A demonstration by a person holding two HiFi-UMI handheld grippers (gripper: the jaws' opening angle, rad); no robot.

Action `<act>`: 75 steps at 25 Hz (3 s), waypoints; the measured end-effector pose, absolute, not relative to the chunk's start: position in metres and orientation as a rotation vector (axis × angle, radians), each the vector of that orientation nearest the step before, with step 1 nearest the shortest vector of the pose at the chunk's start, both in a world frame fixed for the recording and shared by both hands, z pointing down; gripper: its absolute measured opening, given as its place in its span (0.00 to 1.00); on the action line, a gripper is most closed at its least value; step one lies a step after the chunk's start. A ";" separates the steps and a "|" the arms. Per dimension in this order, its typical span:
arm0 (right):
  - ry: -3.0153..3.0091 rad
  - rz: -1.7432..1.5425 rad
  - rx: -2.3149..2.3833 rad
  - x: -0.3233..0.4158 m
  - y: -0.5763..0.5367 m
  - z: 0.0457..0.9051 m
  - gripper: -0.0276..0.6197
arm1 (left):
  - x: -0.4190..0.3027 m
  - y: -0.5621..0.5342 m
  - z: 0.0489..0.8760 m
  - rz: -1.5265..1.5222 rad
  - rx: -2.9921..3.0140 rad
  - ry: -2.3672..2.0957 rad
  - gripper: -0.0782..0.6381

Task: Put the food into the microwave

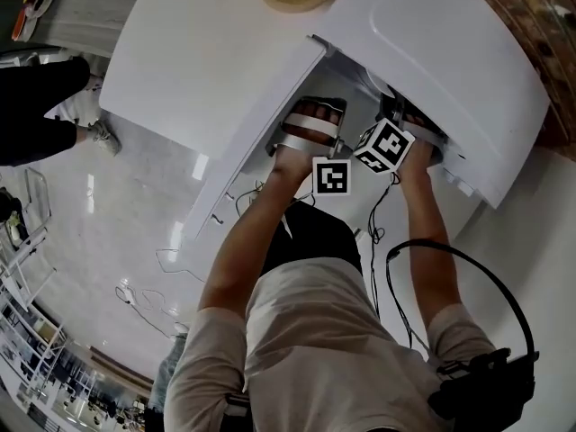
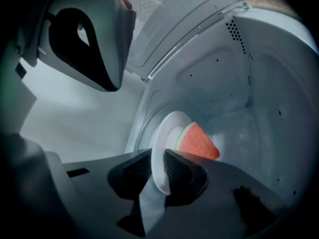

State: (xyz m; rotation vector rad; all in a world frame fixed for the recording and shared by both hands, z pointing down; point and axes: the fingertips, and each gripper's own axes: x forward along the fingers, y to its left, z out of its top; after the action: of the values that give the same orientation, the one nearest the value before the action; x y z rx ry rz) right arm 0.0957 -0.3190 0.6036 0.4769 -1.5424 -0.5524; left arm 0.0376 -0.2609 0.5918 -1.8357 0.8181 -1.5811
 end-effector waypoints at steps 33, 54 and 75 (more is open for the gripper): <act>-1.690 -0.523 0.475 0.096 -0.263 0.575 0.06 | 0.046 -0.237 0.589 -1.582 -1.848 0.740 0.12; -1.710 -0.757 0.482 0.093 -0.167 0.527 0.05 | 0.056 -0.172 0.540 -1.492 -1.768 0.626 0.12; -1.633 -0.857 0.555 0.088 -0.097 0.489 0.05 | 0.060 -0.107 0.505 -1.394 -1.731 0.592 0.12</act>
State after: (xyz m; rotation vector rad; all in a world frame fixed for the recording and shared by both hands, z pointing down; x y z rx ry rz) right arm 0.0884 -0.0968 0.4891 0.5549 -1.6326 -0.8566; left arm 0.0599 -0.1075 0.5052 -1.7312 0.5924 -1.3939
